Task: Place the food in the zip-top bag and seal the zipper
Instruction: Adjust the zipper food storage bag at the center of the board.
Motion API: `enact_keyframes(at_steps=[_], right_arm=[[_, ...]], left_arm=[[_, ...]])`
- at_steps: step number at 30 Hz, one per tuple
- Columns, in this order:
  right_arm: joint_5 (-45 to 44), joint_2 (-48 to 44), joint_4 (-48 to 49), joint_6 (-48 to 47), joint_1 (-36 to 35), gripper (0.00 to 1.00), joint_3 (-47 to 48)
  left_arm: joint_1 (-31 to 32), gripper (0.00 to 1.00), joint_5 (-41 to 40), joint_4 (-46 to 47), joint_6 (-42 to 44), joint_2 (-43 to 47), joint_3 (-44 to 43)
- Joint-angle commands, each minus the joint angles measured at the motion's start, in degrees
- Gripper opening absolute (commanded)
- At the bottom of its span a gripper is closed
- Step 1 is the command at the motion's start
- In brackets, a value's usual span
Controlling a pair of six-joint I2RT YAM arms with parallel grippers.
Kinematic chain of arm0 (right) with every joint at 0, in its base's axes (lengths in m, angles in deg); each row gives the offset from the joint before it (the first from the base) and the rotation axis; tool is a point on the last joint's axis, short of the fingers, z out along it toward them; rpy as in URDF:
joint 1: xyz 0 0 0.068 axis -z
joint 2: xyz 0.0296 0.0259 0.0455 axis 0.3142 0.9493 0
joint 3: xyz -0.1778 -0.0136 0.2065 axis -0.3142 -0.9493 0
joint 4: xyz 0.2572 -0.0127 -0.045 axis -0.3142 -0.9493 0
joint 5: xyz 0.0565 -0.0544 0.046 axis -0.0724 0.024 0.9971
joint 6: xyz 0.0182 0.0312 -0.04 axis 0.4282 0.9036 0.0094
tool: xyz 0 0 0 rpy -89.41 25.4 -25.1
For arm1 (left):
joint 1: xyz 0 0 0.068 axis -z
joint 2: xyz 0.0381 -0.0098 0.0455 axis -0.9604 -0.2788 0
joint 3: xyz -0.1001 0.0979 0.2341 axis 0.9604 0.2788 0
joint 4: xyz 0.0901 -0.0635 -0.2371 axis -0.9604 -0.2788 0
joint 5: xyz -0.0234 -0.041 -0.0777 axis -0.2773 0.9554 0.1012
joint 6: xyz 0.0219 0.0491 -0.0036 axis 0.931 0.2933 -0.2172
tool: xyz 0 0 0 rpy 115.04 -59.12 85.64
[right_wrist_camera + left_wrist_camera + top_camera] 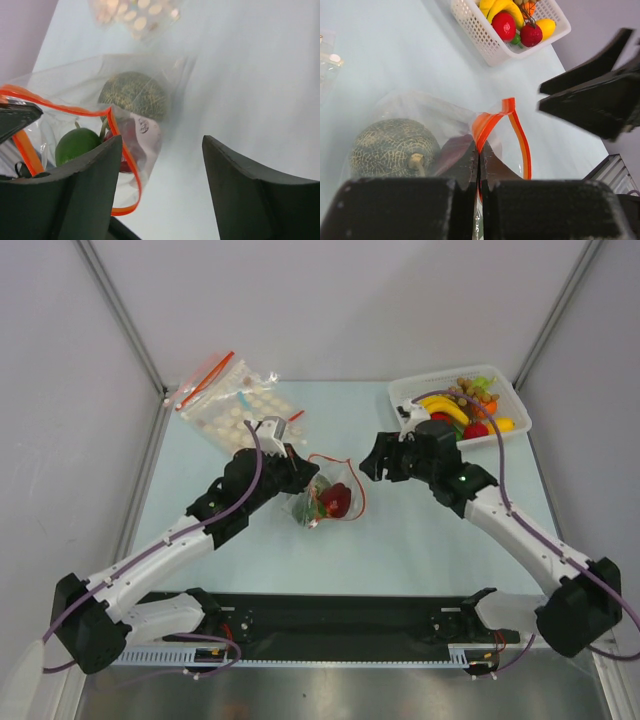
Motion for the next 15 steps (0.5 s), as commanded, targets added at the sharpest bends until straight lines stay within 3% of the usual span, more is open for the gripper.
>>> enact_keyframes(at_steps=[1,7,11,15], right_arm=[[-4.69,-7.92,7.25,-0.69,2.94,0.71,-1.99],[-18.23,-11.37,7.54,-1.48,7.07,0.79,-1.75],[-24.12,-4.0,3.75,1.41,12.95,0.83,3.35],[-22.73,5.22,6.38,3.44,21.2,0.9,5.11]], left_arm=[[-0.65,0.02,-0.05,3.12,-0.18,-0.77,-0.71],[-0.65,0.0,2.5,5.84,-1.76,-1.31,1.22],[-0.65,0.0,2.5,5.59,-1.32,-0.87,1.22],[-0.65,0.0,2.24,6.55,-1.32,0.45,2.1]])
